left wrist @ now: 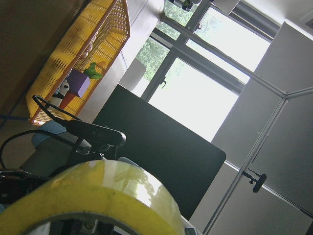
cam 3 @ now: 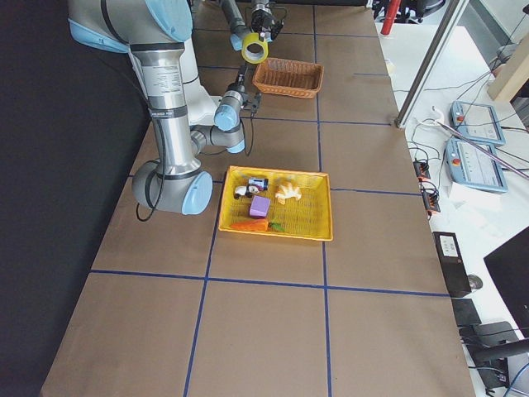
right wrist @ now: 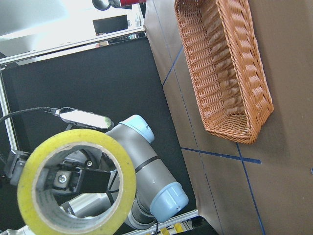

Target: Move tape to another basket

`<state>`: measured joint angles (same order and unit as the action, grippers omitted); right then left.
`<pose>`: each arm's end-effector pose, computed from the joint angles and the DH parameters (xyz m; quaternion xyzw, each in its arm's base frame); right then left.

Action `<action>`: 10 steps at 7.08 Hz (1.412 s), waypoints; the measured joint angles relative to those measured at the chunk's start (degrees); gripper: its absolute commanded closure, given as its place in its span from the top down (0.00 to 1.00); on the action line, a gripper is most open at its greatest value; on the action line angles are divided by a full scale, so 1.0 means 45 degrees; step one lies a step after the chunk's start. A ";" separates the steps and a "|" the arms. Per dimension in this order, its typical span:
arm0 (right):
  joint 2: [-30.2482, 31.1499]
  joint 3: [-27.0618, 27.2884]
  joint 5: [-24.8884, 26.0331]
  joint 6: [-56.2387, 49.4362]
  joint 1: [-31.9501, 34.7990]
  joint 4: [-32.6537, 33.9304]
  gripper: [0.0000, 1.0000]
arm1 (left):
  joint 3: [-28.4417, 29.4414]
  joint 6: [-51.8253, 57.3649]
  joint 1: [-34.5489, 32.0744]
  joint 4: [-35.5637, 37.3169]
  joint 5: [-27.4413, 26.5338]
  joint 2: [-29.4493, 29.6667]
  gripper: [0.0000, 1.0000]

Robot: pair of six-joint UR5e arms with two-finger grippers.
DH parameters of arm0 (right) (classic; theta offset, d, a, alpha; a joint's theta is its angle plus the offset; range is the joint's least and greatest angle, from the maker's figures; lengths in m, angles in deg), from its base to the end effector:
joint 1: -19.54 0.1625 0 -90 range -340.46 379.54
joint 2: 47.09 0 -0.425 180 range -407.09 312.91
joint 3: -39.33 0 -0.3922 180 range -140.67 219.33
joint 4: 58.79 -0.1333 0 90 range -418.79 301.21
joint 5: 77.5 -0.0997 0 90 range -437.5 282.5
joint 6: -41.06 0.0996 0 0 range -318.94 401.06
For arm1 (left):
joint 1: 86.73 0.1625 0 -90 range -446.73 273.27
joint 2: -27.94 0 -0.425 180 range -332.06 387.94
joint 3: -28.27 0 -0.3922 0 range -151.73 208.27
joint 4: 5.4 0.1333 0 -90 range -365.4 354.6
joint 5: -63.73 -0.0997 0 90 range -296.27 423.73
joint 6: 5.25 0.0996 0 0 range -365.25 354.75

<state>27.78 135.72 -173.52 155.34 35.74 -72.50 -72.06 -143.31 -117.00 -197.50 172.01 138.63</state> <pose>-0.4451 -0.2572 0.2903 -0.0866 -0.8828 0.1152 0.4471 0.3693 -0.3337 0.2206 -0.2025 0.8852 -0.1350 0.3965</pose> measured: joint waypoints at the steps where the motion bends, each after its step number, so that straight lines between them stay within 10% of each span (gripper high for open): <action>1: 0.0441 0.0039 -0.0019 -0.0492 0.0518 0.0332 1.00 | -0.0006 0.0148 -0.1061 0.0893 0.1436 0.0005 0.05; 5: 0.1497 0.0676 0.0045 -0.4710 0.2443 0.5232 1.00 | -0.0363 0.3154 -0.3151 0.5263 0.4441 0.0043 0.05; 10: 0.0992 0.4754 -0.2290 -0.9714 0.5186 1.7401 1.00 | -0.0615 0.7329 -0.3787 0.9650 0.5477 -0.0074 0.02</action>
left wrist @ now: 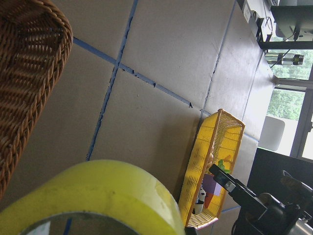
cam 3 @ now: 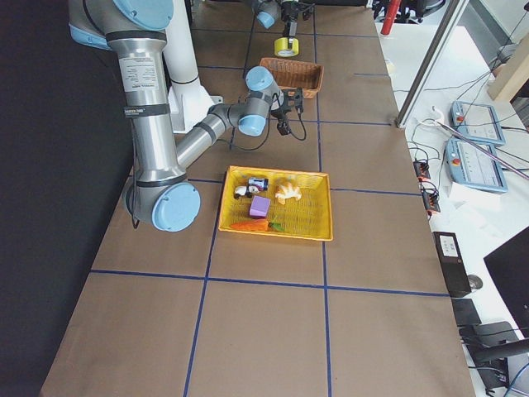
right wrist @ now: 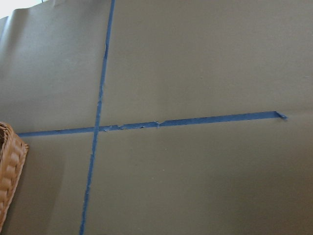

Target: Move tape to another basket

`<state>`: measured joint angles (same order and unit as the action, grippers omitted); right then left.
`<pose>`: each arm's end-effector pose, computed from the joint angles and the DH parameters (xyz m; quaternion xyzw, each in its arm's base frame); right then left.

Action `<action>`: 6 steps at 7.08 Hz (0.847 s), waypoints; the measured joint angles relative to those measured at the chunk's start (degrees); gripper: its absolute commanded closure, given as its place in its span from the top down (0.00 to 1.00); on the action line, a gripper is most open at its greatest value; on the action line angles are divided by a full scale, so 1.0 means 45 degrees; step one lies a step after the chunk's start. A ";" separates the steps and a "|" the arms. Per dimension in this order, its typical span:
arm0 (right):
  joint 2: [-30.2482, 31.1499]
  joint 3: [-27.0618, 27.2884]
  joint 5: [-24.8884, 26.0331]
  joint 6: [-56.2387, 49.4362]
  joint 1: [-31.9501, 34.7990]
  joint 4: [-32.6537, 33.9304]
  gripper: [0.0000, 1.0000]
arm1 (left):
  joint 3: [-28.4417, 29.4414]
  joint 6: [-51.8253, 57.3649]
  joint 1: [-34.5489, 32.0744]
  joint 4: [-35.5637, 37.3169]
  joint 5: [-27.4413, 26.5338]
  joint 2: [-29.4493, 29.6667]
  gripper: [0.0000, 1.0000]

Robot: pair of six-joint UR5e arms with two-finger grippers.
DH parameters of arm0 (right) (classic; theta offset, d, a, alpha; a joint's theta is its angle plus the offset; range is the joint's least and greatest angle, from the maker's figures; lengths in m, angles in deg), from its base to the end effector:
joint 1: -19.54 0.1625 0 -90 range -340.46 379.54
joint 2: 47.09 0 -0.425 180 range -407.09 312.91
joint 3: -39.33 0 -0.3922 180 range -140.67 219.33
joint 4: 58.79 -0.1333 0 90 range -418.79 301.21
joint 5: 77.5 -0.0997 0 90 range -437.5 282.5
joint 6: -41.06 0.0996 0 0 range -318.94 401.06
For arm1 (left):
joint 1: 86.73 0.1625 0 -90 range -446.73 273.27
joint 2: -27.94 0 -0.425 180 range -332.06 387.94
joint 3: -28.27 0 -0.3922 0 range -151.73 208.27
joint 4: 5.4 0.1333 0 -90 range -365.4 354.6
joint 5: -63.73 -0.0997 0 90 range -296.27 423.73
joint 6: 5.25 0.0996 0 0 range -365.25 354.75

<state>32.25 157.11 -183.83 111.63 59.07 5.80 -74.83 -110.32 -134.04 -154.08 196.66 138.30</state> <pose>-0.3306 -0.4094 0.2890 0.1527 -0.5150 0.0727 0.8404 0.3209 -0.4444 0.2424 -0.0578 0.7144 -0.1089 0.6888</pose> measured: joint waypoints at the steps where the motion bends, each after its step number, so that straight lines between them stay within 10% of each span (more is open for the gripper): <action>1: -0.0157 0.0224 -0.0997 -0.1128 0.0885 0.1427 1.00 | -0.0036 0.0992 0.0010 0.1091 0.0001 -0.0002 0.02; 6: 0.0268 0.0257 -0.3653 -0.8913 0.4765 0.6843 1.00 | -0.0064 0.5586 0.0547 0.6092 -0.0346 -0.0005 0.02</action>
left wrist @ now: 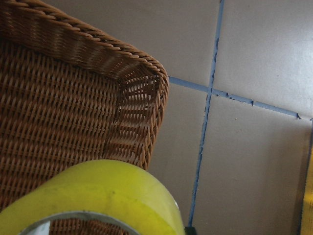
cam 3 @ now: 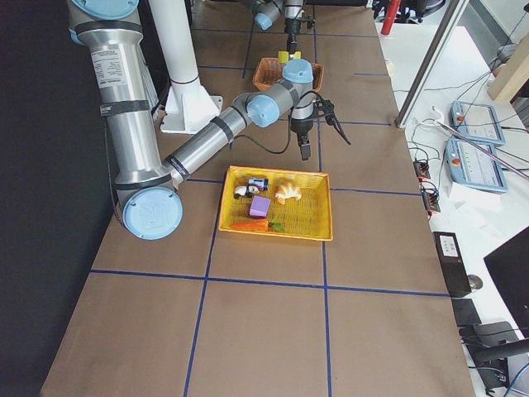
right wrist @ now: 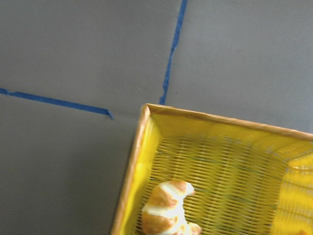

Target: Move tape to another basket

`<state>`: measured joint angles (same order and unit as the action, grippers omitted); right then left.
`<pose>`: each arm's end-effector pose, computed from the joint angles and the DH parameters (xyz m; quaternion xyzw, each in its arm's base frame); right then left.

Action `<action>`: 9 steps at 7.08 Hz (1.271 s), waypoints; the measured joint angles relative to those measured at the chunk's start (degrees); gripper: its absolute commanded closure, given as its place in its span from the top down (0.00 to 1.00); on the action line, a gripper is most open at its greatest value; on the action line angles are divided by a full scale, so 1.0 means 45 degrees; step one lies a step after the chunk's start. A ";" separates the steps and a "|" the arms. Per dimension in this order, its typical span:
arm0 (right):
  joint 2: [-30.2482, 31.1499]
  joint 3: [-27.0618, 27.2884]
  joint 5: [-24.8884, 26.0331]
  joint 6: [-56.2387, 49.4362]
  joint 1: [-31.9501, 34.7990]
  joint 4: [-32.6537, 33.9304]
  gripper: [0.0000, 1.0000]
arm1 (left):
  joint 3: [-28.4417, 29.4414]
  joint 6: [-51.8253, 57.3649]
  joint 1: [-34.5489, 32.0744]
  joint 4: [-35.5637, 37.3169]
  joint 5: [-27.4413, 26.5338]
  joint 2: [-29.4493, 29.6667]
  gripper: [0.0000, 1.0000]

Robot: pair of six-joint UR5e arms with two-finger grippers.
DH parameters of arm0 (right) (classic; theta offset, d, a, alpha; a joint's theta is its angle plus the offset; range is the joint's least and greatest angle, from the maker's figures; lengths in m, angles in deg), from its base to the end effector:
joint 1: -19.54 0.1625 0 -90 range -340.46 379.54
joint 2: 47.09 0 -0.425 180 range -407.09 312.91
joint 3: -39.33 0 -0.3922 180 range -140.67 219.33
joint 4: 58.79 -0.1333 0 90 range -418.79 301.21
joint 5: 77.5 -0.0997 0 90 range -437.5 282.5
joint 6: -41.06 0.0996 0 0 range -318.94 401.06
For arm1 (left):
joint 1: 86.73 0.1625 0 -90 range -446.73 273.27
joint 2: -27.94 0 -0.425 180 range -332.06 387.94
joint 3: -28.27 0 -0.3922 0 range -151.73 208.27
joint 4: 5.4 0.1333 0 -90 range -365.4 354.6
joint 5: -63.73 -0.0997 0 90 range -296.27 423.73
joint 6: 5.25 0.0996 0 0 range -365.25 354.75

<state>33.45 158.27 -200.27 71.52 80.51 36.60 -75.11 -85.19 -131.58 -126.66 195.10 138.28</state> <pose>-0.1763 -0.4813 0.3540 0.1025 -0.3701 -0.0687 0.9208 0.3663 -0.4596 0.2845 -0.0327 0.5833 -0.0548 0.8097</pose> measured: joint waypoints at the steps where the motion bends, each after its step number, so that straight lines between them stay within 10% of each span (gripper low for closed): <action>1: 0.0370 -0.0050 -0.0179 -0.1515 0.0676 0.0414 1.00 | 0.0003 0.0699 0.0340 0.0980 -0.0565 0.0035 0.02; 6: 0.1361 -0.0830 -0.2060 -0.4300 0.3140 0.0633 1.00 | 0.0286 0.2880 0.1548 0.3627 -0.2910 0.0231 0.09; 8: 0.1494 -0.1039 -0.2194 -0.4343 0.3354 0.0546 1.00 | 0.0320 0.2917 0.2147 0.3714 -0.3519 0.0235 0.99; 9: 0.1513 -0.1144 -0.2127 -0.4348 0.3373 0.0508 1.00 | 0.0274 0.2925 0.2308 0.3863 -0.3795 0.0241 1.00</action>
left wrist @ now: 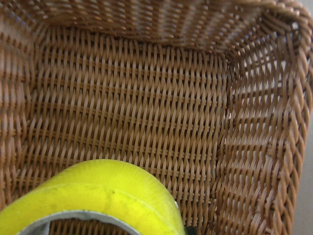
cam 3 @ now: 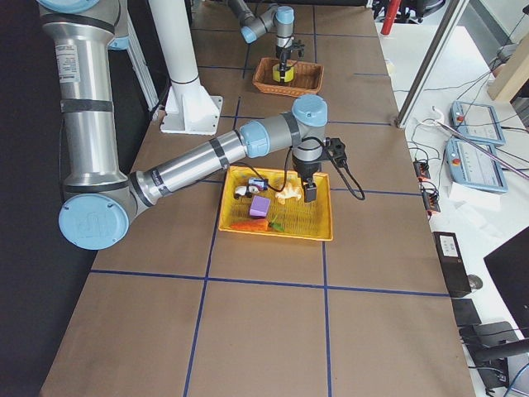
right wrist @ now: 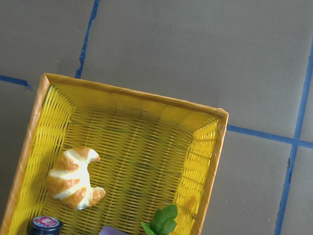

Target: Move tape to another basket

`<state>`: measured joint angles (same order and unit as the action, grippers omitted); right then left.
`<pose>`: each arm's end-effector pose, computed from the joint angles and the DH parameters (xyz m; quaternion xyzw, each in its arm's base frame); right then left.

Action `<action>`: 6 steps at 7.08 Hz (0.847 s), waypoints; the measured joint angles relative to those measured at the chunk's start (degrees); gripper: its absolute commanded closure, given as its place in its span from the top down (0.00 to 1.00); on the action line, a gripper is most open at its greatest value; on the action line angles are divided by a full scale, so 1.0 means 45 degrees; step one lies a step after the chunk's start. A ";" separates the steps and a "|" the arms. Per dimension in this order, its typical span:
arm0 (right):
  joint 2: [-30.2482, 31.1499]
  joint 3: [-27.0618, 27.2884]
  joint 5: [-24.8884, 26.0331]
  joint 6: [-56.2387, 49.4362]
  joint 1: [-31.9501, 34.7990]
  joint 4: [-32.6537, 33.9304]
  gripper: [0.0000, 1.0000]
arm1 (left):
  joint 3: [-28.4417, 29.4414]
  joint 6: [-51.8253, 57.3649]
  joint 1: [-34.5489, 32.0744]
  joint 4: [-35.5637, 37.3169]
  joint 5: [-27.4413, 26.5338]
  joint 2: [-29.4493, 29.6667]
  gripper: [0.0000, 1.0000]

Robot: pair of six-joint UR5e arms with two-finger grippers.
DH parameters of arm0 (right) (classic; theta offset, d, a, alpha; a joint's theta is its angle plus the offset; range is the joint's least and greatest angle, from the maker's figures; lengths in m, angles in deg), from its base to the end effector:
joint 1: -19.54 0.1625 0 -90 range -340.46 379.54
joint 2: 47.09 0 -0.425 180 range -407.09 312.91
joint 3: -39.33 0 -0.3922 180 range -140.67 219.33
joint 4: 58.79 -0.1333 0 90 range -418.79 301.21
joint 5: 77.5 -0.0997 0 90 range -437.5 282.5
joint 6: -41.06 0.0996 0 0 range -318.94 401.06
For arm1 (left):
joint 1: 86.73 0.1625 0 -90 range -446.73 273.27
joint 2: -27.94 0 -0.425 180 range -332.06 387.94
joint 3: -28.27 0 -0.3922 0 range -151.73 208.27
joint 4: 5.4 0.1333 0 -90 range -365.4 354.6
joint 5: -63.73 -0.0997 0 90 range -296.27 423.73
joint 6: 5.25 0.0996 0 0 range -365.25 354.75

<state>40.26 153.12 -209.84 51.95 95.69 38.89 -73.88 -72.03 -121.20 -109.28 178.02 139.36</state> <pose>-0.0527 -0.4905 0.4501 0.0721 -0.3806 -0.0826 0.9182 0.4558 -0.4249 0.3292 0.0211 0.4375 -0.0035 0.8990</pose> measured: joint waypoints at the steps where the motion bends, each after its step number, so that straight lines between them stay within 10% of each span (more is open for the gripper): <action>1: -0.0008 -0.0104 0.0086 0.0011 0.0005 -0.0027 1.00 | -0.0159 0.0038 -0.0062 0.0394 -0.0115 0.0002 1.00; 6: 0.0113 -0.0166 0.0013 -0.0190 0.0564 -0.0052 1.00 | -0.3051 0.3114 -0.2204 0.4738 0.0668 -0.0086 1.00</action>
<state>40.77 152.37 -209.78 51.10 98.23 38.65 -87.61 -58.01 -131.12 -87.95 181.03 138.98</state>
